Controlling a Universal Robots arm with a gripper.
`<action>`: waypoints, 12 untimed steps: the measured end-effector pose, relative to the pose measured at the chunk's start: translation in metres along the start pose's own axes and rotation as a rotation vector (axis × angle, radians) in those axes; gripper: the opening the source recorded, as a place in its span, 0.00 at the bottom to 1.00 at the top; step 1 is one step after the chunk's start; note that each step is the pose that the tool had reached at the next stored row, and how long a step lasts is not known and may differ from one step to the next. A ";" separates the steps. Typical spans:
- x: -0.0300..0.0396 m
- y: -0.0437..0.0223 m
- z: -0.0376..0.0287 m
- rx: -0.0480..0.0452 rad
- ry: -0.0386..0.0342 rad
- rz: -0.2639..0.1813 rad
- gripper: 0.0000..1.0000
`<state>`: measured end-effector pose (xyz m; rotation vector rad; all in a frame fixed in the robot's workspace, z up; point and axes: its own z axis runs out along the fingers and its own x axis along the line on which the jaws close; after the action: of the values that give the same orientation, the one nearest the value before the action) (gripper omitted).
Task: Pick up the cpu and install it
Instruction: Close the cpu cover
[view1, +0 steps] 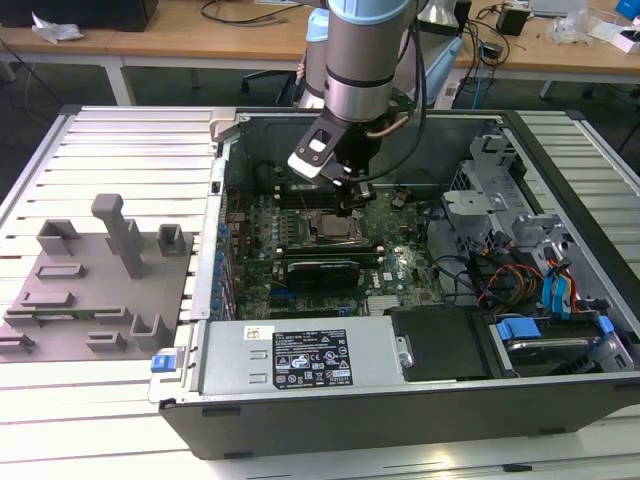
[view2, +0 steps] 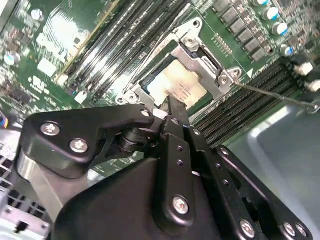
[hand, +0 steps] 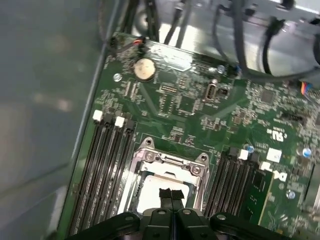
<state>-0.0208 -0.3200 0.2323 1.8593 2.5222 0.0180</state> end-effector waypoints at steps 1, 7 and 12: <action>0.0000 0.0000 0.0001 0.0000 0.0006 -0.037 0.11; 0.0000 0.0000 0.0002 0.0001 0.0034 -0.244 0.11; 0.0000 0.0000 0.0003 0.0002 0.0052 -0.370 0.11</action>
<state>-0.0208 -0.3200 0.2321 1.3652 2.8229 0.0199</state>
